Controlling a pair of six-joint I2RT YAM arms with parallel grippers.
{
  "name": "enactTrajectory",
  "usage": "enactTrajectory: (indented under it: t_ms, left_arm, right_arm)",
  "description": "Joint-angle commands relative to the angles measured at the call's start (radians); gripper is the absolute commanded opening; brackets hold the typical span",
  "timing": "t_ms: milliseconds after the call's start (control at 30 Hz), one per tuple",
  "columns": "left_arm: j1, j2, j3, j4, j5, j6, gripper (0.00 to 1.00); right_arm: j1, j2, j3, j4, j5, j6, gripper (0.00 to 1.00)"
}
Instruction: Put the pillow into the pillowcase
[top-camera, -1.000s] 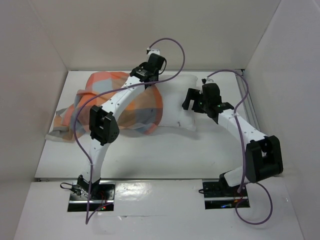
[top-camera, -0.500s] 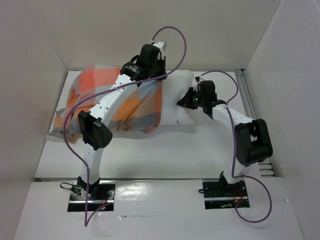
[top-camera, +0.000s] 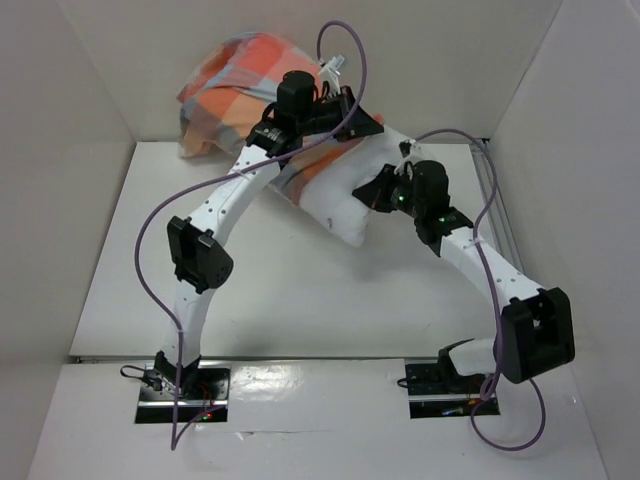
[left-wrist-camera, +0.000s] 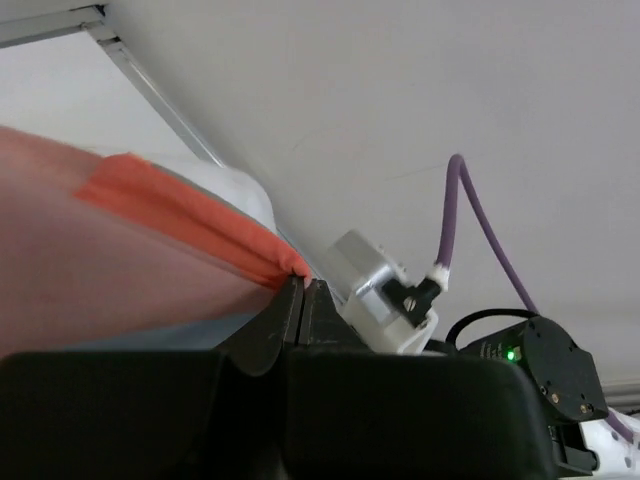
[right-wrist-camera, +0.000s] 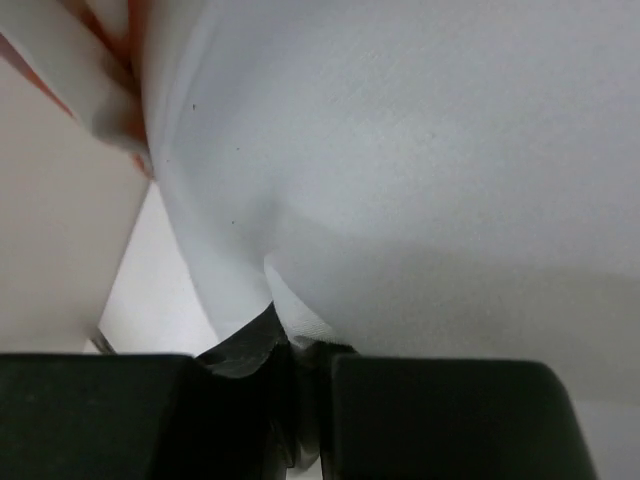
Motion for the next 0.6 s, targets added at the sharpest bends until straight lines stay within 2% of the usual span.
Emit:
enactTrajectory:
  t_ms: [0,67,100,133,167,200,267,300,333,367,400,433,467,533,567]
  left_arm:
    - [-0.006,0.001,-0.051,0.06,0.248,-0.111,0.0]
    - [0.003,-0.103,-0.137,0.01,0.117,0.007,0.0]
    - [0.003,-0.128,-0.163,-0.016,0.079,0.039,0.06]
    - [0.003,-0.146,-0.191,-0.072,0.05,0.094,0.17]
    - [0.012,-0.172,-0.2,-0.099,0.013,0.122,0.34]
    - [0.013,-0.183,-0.201,-0.125,-0.005,0.148,0.71]
    - [0.013,-0.211,-0.243,-0.2,-0.078,0.246,0.83]
    - [0.013,-0.229,-0.263,-0.231,-0.135,0.269,0.85]
    - [0.003,-0.28,-0.339,-0.251,-0.19,0.297,0.85]
    - [-0.006,-0.312,-0.392,-0.261,-0.328,0.33,0.85]
    - [-0.015,-0.347,-0.452,-0.262,-0.408,0.331,0.85]
    - [-0.015,-0.428,-0.519,-0.248,-0.476,0.331,0.83]
    - [-0.032,-0.473,-0.679,-0.228,-0.636,0.331,0.8]
    - [-0.076,-0.559,-0.858,-0.141,-0.782,0.322,0.76]
    - [-0.093,-0.637,-1.032,-0.099,-0.827,0.311,0.76]
  right_arm:
    - [0.038,0.012,-0.029,0.072,-0.003,-0.011,0.0]
    - [0.009,0.011,-0.018,0.016,0.014,-0.056,0.0]
    - [-0.006,0.024,-0.006,-0.036,0.025,-0.067,0.0]
    - [-0.037,0.024,0.005,-0.061,0.025,-0.083,0.0]
    - [-0.053,0.039,0.015,-0.096,0.025,-0.084,0.0]
    - [-0.066,0.048,0.015,-0.097,0.025,-0.084,0.0]
    - [-0.126,0.059,0.015,-0.111,0.011,-0.074,0.0]
    - [-0.146,0.059,0.015,-0.111,-0.002,-0.074,0.0]
    - [-0.163,0.071,0.015,-0.111,-0.013,-0.058,0.06]
    - [-0.187,0.086,0.029,-0.124,-0.013,-0.048,0.6]
    - [-0.188,0.1,0.029,-0.146,-0.013,-0.048,0.81]
    - [-0.197,0.1,0.047,-0.166,-0.001,-0.048,0.9]
    - [-0.197,0.1,0.06,-0.192,0.055,-0.036,0.97]
    - [-0.197,0.07,0.074,-0.242,0.124,-0.027,1.0]
    - [-0.197,0.05,0.074,-0.242,0.157,-0.027,1.0]
